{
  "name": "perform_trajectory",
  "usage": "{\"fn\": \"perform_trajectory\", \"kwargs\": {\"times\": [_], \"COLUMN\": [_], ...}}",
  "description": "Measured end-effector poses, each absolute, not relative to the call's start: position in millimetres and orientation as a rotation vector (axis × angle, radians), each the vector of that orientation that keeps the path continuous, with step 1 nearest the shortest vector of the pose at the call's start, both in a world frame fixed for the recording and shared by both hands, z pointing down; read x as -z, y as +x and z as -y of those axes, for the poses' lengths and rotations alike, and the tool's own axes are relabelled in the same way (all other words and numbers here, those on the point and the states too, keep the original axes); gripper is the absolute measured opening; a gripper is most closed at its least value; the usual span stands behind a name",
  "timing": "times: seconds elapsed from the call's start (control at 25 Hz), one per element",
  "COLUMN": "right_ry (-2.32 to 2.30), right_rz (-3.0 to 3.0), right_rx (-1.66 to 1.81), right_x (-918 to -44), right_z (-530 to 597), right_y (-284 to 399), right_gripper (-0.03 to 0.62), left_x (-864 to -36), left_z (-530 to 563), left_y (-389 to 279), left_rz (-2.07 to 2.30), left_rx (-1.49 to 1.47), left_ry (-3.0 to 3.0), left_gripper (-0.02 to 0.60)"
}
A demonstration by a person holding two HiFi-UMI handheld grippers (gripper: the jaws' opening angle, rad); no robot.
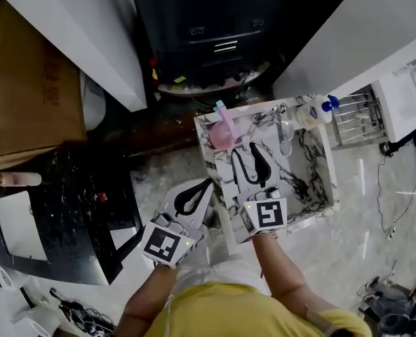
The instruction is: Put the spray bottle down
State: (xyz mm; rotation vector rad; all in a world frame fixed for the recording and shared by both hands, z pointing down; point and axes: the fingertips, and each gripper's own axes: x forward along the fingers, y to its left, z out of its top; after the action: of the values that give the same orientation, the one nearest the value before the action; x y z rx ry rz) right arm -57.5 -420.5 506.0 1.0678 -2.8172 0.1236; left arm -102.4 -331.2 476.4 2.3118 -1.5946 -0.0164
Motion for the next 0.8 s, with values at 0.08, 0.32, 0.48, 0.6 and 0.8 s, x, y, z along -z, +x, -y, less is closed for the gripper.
{"fn": "perform_trajectory", "kwargs": {"times": [0.08,0.32,0.48,0.6,0.8], "right_ry": [1.083,1.144,1.166,1.19,1.208], "right_rz": [2.817,2.844,2.852,2.862,2.838], "right_rx": [-0.129,-0.099,-0.036,-0.013,0.005], "right_x": [-492,-432,-396,-376,-345], "right_z": [409,382,365,350,331], "right_y": [-45,-11,7,15,21], "right_gripper": [0.118,0.0,0.0,0.0,0.0], "left_x": [-465,-426,-396,-378,-348], "left_z": [325,313,304,296,286], "left_y": [-97,-91,-92,-91,-89], "left_rz": [1.592,1.658,1.731,1.771,1.827], "left_rx": [0.022,0.044,0.052,0.054,0.045], "left_ry": [2.324,2.364,2.374,2.375,2.388], "left_gripper": [0.0,0.0,0.0,0.0,0.0]}}
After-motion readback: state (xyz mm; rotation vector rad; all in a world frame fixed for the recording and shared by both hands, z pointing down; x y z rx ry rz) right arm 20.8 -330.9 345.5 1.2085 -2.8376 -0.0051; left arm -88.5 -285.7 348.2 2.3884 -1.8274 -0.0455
